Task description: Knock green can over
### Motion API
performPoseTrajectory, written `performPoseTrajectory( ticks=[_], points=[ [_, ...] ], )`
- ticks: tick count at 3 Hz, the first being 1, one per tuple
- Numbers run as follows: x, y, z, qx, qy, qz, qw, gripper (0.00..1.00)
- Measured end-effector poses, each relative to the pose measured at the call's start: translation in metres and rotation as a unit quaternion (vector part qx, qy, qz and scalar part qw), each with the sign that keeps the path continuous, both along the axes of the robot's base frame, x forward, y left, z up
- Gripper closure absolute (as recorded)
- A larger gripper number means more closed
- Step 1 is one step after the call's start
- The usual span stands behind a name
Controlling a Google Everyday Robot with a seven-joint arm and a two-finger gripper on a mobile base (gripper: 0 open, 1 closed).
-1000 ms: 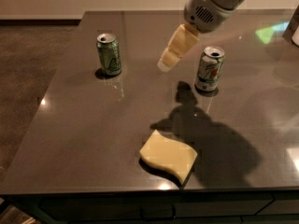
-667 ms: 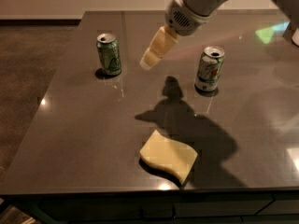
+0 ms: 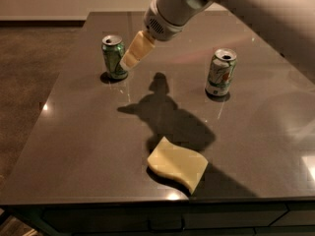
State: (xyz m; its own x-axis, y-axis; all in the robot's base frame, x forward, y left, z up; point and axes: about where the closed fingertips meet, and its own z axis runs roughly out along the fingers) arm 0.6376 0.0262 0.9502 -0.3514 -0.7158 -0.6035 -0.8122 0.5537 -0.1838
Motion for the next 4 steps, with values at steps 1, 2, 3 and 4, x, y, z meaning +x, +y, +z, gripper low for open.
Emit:
performPoseTrajectory(
  ticks=[1,2,3,4],
  points=[
    [0.011,0.027,-0.008,0.016,-0.003,-0.003,0.9999,0.0],
    [0.018,0.053,-0.018,0.027,-0.01,-0.002,0.9996,0.0],
    [0.027,0.077,-0.026,0.037,-0.017,0.002,0.9992,0.0],
    [0.04,0.093,-0.035,0.049,-0.021,0.0,0.9986,0.0]
  ],
)
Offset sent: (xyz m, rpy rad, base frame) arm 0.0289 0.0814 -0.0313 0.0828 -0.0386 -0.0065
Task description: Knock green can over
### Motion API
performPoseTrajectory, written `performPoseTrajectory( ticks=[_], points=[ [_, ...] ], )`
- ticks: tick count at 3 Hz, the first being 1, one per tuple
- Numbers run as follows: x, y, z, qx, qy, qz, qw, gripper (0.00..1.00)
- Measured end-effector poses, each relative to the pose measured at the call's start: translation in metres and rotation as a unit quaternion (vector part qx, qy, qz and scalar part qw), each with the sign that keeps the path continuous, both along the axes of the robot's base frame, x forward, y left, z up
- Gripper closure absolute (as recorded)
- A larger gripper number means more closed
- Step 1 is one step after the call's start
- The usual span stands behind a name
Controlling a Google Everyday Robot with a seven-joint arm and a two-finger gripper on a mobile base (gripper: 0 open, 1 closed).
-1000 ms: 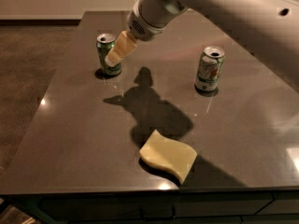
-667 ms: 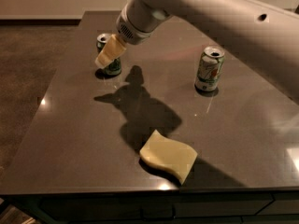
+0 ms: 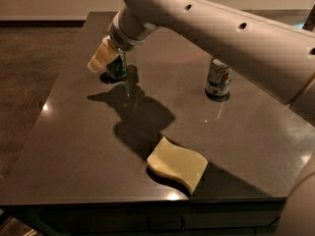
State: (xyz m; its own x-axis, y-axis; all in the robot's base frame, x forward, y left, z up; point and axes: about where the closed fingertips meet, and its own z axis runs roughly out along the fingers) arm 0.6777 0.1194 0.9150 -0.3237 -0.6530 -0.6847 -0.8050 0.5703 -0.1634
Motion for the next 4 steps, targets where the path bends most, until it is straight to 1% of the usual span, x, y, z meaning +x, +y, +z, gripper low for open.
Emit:
performPoseTrajectory(
  ticks=[1,2,3,4],
  points=[
    [0.012,0.006,-0.008,0.014,0.005,-0.004,0.9999,0.0],
    [0.02,0.005,-0.012,0.027,0.012,-0.012,0.9995,0.15],
    [0.022,0.001,-0.008,0.039,0.012,-0.014,0.9991,0.37],
    [0.016,-0.001,0.001,0.052,0.01,-0.006,0.9986,0.61]
  ],
)
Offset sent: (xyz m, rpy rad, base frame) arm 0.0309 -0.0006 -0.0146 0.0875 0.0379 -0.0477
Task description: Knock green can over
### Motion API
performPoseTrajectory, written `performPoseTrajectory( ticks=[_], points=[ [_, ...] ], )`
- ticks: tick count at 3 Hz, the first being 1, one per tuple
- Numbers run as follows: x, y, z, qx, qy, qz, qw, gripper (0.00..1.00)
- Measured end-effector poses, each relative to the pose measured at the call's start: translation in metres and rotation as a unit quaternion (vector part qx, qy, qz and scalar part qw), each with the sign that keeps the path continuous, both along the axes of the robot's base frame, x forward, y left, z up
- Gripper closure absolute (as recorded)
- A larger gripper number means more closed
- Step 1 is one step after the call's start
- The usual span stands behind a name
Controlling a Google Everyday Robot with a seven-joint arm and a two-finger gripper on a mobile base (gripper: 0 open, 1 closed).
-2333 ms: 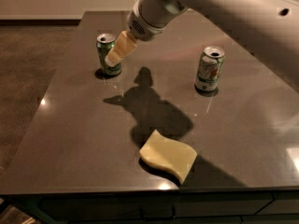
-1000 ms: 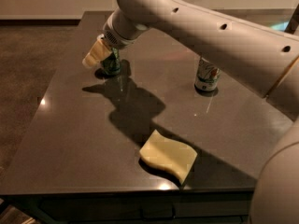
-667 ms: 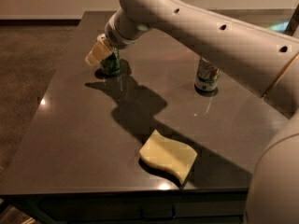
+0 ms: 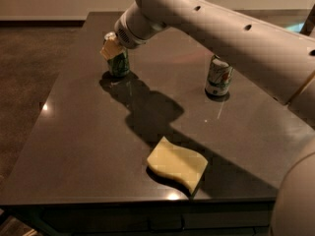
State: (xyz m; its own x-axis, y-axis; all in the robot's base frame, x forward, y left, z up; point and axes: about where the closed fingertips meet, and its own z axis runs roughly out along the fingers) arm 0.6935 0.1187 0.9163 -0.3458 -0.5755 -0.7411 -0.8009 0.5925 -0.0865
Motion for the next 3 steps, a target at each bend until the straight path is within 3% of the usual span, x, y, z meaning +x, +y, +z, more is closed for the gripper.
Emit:
performPoseTrajectory(
  ticks=[1,2,3],
  points=[
    [-0.013,-0.01,0.021,0.0,-0.003,0.018,0.9998,0.84],
    [-0.026,-0.026,0.049,-0.033,-0.009,0.05,0.9982,1.0],
    [-0.045,-0.041,0.061,-0.09,0.0,0.095,0.9914,1.0]
  ],
)
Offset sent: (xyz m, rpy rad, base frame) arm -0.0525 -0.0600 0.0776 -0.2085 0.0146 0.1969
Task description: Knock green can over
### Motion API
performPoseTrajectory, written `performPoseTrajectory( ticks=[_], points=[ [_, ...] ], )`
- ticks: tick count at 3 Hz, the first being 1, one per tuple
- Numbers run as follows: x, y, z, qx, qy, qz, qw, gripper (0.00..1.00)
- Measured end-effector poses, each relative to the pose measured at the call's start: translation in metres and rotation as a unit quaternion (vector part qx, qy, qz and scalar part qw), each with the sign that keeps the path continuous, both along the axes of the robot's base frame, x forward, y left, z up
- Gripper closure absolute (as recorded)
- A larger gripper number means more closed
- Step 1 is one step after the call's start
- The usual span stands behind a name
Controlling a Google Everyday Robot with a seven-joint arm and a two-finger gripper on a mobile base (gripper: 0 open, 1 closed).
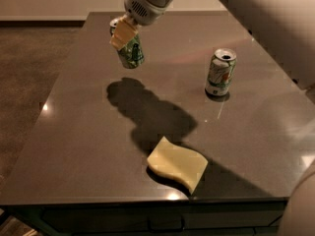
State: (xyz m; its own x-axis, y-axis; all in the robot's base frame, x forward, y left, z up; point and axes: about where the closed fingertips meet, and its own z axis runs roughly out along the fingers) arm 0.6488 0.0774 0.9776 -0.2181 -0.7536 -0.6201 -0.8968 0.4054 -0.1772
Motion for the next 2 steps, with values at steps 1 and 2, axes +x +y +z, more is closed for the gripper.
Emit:
performPoseTrajectory(
  ticks=[1,2],
  points=[
    [-0.032,-0.02,-0.003,-0.066,0.024,0.049,0.9963,1.0],
    [-0.062,-0.037,-0.014,-0.127,0.052,0.096,0.9859,1.0]
  ],
)
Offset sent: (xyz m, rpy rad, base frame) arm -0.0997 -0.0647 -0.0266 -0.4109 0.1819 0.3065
